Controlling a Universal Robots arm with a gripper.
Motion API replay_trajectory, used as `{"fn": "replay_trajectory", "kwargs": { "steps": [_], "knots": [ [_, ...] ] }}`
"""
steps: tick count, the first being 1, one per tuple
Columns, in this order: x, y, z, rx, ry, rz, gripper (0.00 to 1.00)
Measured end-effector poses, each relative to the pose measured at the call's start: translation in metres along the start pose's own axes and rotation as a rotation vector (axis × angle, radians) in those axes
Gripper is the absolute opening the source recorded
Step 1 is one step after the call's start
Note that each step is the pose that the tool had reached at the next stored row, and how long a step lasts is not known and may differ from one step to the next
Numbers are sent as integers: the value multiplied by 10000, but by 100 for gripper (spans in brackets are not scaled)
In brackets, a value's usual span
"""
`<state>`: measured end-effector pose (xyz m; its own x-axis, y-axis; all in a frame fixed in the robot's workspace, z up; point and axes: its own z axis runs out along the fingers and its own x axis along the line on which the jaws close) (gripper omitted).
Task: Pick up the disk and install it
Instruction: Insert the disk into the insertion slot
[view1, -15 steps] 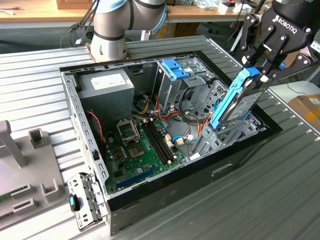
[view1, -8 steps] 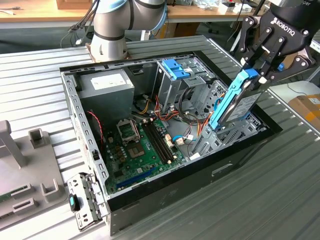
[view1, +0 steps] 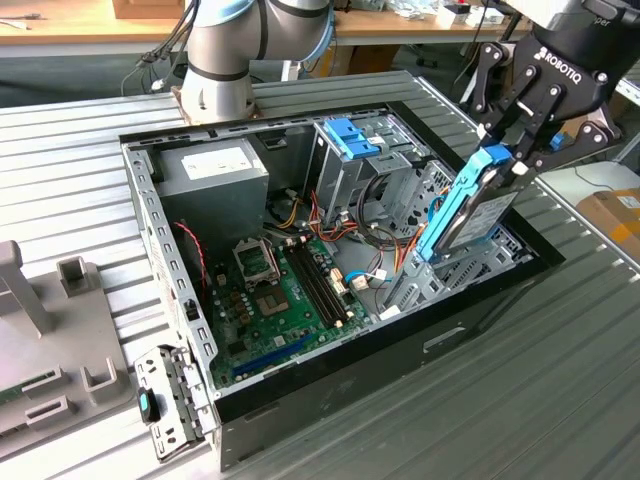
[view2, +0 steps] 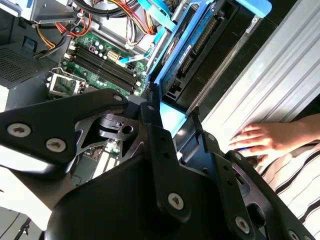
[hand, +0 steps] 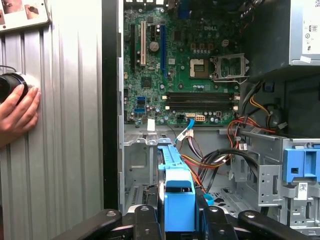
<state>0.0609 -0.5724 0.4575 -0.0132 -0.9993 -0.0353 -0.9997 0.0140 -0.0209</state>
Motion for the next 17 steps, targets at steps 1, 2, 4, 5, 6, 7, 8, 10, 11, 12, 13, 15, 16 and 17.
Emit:
{"fn": "replay_trajectory", "kwargs": {
  "steps": [1,2,4,5,6,7,8,10,11,12,13,15,16,17],
  "knots": [
    [0,0,6,0,-2,-3,36],
    [1,0,23,0,-4,-3,36],
    [2,1,64,0,-2,-2,36],
    [2,2,75,0,-3,-2,36],
    [3,2,83,0,-3,-3,36],
    [3,2,83,0,-2,-3,36],
    [6,4,181,0,-4,-2,36],
    [17,10,475,0,-4,-2,36],
    [18,10,501,0,-2,-2,36],
    [19,11,529,0,-3,-2,36],
    [19,11,547,0,-3,-3,36],
    [21,12,588,0,-3,-2,36],
    [21,13,606,0,-3,-2,36],
    [22,13,626,0,-3,-2,36]
  ]
}}
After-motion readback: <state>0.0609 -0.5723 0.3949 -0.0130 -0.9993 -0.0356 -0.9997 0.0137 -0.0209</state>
